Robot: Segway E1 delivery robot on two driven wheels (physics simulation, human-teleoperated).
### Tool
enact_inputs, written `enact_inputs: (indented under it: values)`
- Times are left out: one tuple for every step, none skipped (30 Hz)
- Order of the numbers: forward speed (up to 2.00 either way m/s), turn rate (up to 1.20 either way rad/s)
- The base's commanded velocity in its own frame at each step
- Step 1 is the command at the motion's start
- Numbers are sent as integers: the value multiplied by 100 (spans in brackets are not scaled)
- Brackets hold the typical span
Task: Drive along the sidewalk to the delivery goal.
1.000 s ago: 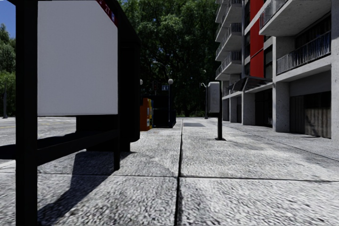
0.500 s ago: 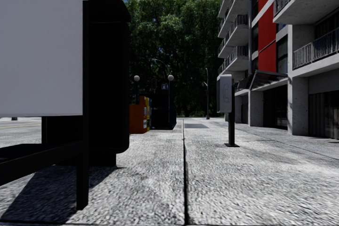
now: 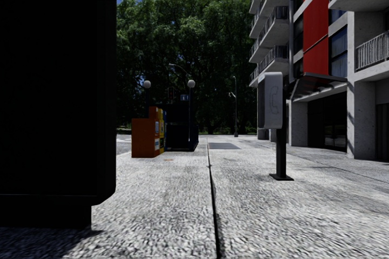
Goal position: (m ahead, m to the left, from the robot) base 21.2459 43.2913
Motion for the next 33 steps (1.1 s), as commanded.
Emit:
enact_inputs:
  values:
    - [200, 0]
    - [200, 0]
    - [200, 0]
    - [200, 0]
    - [200, -2]
    - [200, -3]
    - [200, -4]
    - [200, -9]
    - [200, -14]
    - [200, -18]
    - [200, -18]
    - [200, -19]
    - [200, -19]
    - [200, -19]
    - [200, -19]
    - [200, -19]
    - [200, -17]
    - [200, -3]
    - [200, 0]
    - [200, 0]
    - [200, 0]
    - [200, -7]
    - [200, -7]
    - [200, -20]
    - [200, -26]
    - [200, -27]
    - [200, -27]
    - [200, -28]
    - [200, -28]
    - [200, -28]
    - [200, -28]
    - [200, -28]
    - [200, -28]
